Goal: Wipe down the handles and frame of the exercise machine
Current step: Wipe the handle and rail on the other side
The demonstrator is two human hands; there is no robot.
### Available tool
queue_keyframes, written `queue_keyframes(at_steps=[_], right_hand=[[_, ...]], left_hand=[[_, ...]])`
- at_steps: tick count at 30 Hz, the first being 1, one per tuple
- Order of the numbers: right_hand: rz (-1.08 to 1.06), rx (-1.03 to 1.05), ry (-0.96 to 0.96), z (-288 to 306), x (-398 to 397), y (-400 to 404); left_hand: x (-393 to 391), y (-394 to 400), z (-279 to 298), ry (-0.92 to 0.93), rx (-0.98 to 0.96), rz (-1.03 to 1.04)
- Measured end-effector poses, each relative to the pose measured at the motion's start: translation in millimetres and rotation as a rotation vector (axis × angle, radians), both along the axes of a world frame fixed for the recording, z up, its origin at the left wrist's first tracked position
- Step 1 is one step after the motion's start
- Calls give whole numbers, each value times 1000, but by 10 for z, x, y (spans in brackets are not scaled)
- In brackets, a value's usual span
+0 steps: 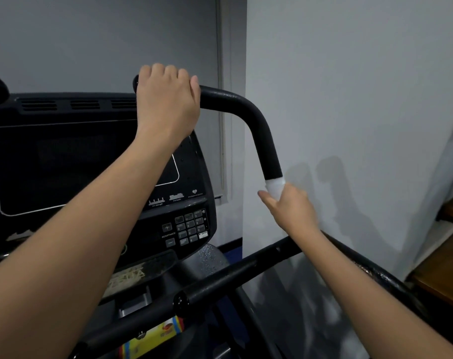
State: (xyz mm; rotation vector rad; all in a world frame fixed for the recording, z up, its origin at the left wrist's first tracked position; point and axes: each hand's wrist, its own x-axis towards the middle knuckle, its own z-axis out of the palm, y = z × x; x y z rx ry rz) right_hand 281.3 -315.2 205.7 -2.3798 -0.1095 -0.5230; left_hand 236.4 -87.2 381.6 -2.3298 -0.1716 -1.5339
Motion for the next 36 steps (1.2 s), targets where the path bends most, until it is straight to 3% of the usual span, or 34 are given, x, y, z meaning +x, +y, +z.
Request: queue_keyframes(at_steps=[3,7,12,20,29,36], right_hand=[[17,44,33,148,33,50],[48,160,-140,850,219,376],[95,58,-331,1475,411,706],[-12,162,-175,1028,385,509],[-28,124,-76,156,149,171],[-18,205,-111,635,249,365]], left_hand=[[-15,-29,1,-1,-3,18],[-29,-58,1,10,-14,49],[-35,-64,7,23,-25,49],[-42,-52,-1,36,-37,38],[-31,-108,-45,-2,-99,51],[-17,-157,-80,-45,-108,89]])
